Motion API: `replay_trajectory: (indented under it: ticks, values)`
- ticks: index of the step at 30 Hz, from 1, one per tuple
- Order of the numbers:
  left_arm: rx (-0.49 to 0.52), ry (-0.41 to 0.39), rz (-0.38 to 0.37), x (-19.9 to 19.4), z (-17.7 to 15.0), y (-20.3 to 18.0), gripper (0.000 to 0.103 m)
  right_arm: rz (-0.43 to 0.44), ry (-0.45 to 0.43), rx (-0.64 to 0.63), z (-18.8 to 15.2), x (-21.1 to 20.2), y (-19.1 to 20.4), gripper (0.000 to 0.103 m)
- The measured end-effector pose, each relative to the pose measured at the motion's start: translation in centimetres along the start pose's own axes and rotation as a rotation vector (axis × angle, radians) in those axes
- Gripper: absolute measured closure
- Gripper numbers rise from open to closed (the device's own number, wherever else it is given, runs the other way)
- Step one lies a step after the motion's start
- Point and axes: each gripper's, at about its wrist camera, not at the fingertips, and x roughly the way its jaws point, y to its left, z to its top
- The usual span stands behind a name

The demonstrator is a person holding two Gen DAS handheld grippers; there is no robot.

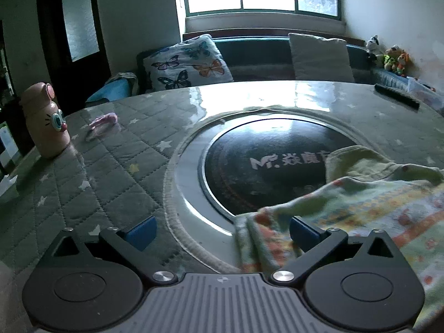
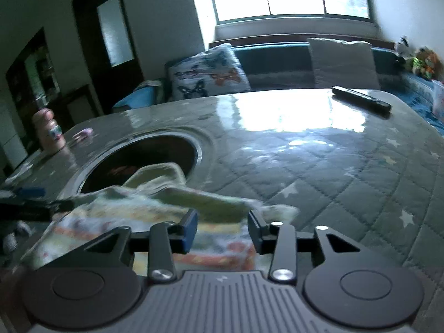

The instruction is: Fold clothes

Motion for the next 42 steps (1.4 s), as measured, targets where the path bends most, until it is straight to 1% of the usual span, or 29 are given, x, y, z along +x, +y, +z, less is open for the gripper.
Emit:
replay_trajectory:
  ticks: [2,3,6,9,11,13,18,22,28,30,33,38,42]
  values:
    - [0.008,-0.007,-0.015,-0.5,-0.2,-0.4,0.0,0.015,0.0,-0.032,-0.4,-0.4,1.0,0.055]
    - [0.013,-0.011,-0.024,-0.7,-0.2,-0.7,0.0,0.021,-0.001,-0.049,-0.6,-0.6,1.5,0.05]
    - [0.023,-0.022,-0.05,-1.5,-0.3,-1.2,0.0,0.038,-0.008,-0.105,-1.0,-1.0,3.2,0.045]
    - [0.025,-0.029,-0.07,-2.1,-0.5,-1.7,0.0,0.043,-0.01,-0.142,-1.4,-1.0,4.7,0.031]
    - [0.026,-0.033,-0.073,-2.5,-0.7,-1.8,0.0,0.041,-0.008,-0.157,-1.8,-0.8,5.4,0.03]
    - [0.027,-0.037,-0.076,-2.9,-0.9,-2.0,0.0,0.039,0.003,-0.181,-2.3,-0.6,6.1,0.027]
    - [0.034,-0.046,-0.087,-3.8,-1.4,-2.4,0.0,0.024,0.016,-0.268,-4.1,-1.1,7.8,0.025]
    - [0.052,-0.053,-0.092,-4.3,-2.1,-3.0,0.0,0.017,0.02,-0.3,-5.2,-2.0,8.3,0.023]
    - [0.088,-0.056,-0.091,-4.8,-3.4,-3.7,0.0,0.01,0.015,-0.369,-5.7,-3.2,8.7,0.022]
    - [0.094,-0.056,-0.09,-4.9,-3.8,-3.8,0.0,0.013,0.009,-0.376,-5.3,-3.5,8.6,0.021]
    - [0.082,-0.052,-0.093,-4.8,-4.1,-3.7,0.0,0.021,-0.006,-0.338,-3.9,-3.4,8.1,0.02]
    - [0.073,-0.047,-0.1,-4.7,-4.2,-3.5,0.0,-0.032,-0.036,-0.3,-0.9,-0.8,7.4,0.019]
    - [0.066,-0.041,-0.105,-4.5,-4.2,-3.4,0.0,-0.054,-0.028,-0.284,0.7,2.0,6.8,0.019]
